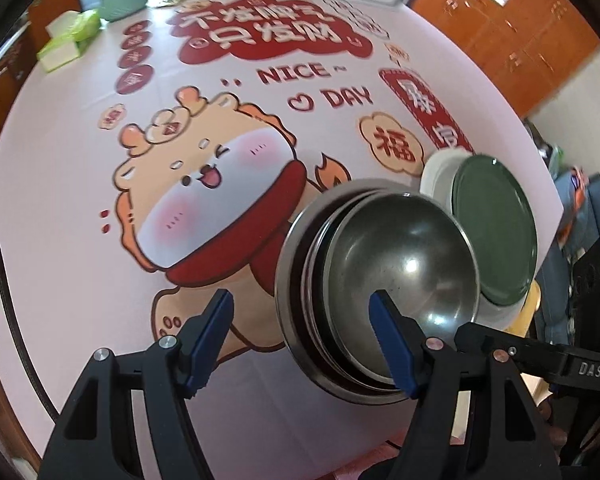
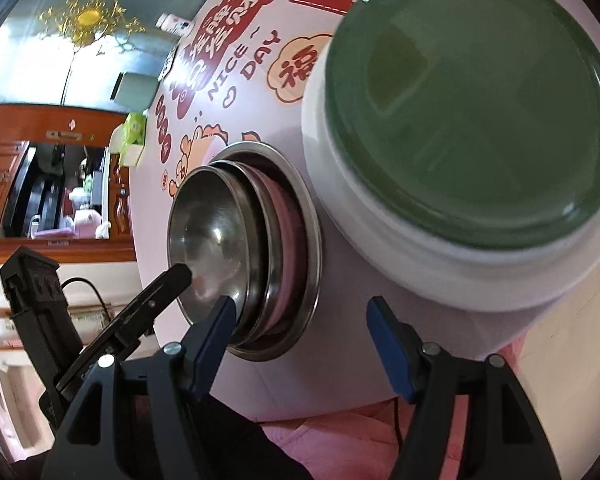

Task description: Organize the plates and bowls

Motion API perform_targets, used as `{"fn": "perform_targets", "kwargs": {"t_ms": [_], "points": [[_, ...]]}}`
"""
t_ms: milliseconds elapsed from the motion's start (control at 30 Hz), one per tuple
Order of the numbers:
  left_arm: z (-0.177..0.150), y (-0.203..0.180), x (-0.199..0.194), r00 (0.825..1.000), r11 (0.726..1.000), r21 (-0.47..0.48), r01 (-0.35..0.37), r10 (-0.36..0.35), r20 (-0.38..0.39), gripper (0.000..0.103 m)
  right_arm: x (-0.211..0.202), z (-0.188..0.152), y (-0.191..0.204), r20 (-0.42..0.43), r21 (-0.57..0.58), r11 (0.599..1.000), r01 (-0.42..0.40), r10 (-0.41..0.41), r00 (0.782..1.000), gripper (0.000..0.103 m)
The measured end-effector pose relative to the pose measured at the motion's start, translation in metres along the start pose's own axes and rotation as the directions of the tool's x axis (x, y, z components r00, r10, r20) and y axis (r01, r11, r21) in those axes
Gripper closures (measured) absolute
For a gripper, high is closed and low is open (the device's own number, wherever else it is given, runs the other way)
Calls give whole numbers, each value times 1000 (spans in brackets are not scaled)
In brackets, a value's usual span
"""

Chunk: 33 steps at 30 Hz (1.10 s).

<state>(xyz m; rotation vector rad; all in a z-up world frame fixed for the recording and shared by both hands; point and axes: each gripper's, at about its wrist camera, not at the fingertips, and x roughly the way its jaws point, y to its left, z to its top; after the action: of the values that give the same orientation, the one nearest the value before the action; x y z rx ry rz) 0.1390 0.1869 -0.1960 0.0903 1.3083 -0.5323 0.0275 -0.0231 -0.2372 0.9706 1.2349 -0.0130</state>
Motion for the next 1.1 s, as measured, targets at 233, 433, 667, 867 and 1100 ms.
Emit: {"fn": "perform_targets", "kwargs": {"t_ms": [233,433,667,867,1100], "points": [[8,-3,20,997,998,58,35,-31,-69,34,4,-5,-6,35,61,998,-22,20,999,35],[13,-7,32,993,994,90,56,-46,-111,34,7,-4,-7,42,85,996,-34,30,999,42],[17,-4,44,988,993,96,70,-56,-145,36,15,3,-7,44,111,993,-47,42,998,50],[20,-3,49,984,988,107,113,-96,-151,39,19,6,-5,54,116,991,-66,60,997,60],[24,-5,53,978,982,108,155,-137,-157,43,20,5,-8,68,134,988,-79,71,995,61]]}}
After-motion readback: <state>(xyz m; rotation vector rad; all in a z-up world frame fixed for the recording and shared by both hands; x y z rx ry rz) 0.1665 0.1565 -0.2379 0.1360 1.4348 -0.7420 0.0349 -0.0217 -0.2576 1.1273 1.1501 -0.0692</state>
